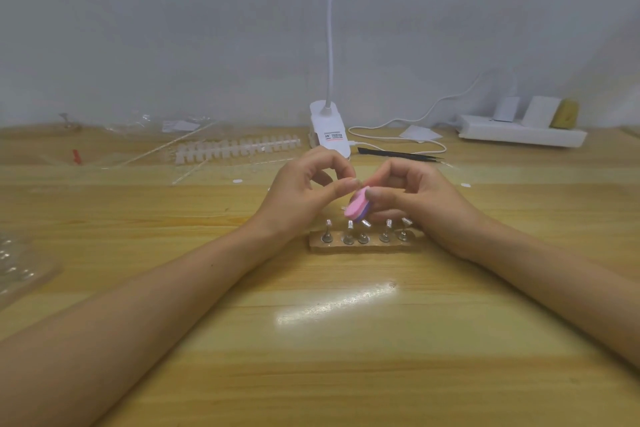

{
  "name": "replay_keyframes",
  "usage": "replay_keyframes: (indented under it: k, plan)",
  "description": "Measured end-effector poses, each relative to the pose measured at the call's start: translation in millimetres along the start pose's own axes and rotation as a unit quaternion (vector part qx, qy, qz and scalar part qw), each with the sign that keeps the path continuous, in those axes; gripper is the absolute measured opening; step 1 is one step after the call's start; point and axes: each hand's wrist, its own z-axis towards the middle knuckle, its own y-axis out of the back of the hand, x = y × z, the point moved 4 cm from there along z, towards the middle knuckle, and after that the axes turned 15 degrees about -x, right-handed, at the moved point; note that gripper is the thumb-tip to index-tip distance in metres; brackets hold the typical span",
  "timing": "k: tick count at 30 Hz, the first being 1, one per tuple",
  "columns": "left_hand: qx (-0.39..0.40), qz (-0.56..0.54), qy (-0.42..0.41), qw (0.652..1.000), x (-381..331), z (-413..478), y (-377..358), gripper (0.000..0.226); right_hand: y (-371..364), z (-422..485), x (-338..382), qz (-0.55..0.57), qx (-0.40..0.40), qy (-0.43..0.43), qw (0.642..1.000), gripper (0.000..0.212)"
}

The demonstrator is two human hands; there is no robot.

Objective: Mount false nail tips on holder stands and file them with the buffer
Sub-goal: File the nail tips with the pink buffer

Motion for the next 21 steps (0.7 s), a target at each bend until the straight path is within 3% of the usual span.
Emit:
replay_keyframes:
  k: [3,7,11,14,18,21]
  plan:
    - [0.01,0.001,-0.001,1.0,-1.1,-0.2,-1.0,0.014,5.3,1.6,-0.4,0.048,-0.045,-0.022,0.998,0.02]
    - [0.002,-0.002,0.0,1.0,-0.8,0.0,0.0,0.013,0.5,0.9,-0.6,-0.002,0.0,-0.002,1.0,0.019]
    - [0.006,-0.002,0.009,1.0,-0.2,-0.1,-1.0,0.014,5.9,2.2,-1.1,0.054,-0.048,-0.026,0.997,0.02]
    - [-0.003,-0.004,0.009,1.0,0.1,0.0,0.2,0.015,-0.8,0.6,-1.0,-0.01,0.006,0.001,1.0,0.015]
    - [-0.001,-0.006,0.016,1.0,0.8,-0.1,0.3,0.016,6.8,2.7,-2.0,0.047,-0.053,-0.018,0.997,0.016]
    - [-0.007,-0.007,0.013,1.0,0.7,0.0,1.2,0.016,1.0,1.7,-1.4,-0.014,0.004,-0.001,1.0,0.013]
